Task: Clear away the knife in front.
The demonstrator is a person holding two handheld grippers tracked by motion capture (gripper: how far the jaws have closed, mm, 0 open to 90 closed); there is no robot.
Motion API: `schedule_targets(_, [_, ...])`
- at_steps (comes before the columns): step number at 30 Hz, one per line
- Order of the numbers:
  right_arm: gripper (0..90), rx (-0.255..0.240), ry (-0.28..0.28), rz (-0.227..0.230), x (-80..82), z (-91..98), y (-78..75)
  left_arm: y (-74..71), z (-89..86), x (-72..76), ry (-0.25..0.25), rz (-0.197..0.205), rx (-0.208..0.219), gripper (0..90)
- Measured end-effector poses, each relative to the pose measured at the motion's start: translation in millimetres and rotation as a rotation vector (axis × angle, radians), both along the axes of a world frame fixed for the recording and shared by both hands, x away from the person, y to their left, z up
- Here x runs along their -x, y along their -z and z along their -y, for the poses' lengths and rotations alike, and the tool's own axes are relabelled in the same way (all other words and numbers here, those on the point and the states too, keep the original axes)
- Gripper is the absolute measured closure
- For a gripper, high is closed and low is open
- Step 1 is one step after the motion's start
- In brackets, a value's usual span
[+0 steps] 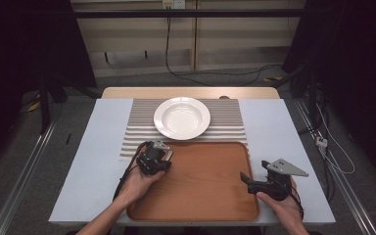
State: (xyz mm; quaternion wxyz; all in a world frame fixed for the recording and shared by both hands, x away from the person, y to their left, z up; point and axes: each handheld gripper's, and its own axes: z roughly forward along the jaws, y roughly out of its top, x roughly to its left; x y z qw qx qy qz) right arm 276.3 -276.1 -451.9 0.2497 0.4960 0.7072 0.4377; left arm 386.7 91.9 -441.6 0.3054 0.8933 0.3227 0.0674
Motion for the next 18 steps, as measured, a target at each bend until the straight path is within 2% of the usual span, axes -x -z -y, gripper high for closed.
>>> schedule_targets(2, [8.2,0.000,0.002,0.000,-0.2,0.7,0.0,0.0,-1.3,0.3,0.002,0.008,-0.001,90.0])
schedule_targets(5, [8.2,0.002,0.004,0.000,-0.1,0.9,0.0,0.1,-2.9,0.0,0.008,-0.001,0.004,90.0])
schedule_targets(13, [8.2,0.000,0.002,0.003,1.0,0.7,-0.8,-1.1,-6.4,1.6,-0.002,0.005,-0.012,90.0])
schedule_targets(18, [8.2,0.002,0.004,0.007,1.3,1.8,-1.0,-1.7,-9.8,1.0,-0.006,-0.010,-0.012,90.0])
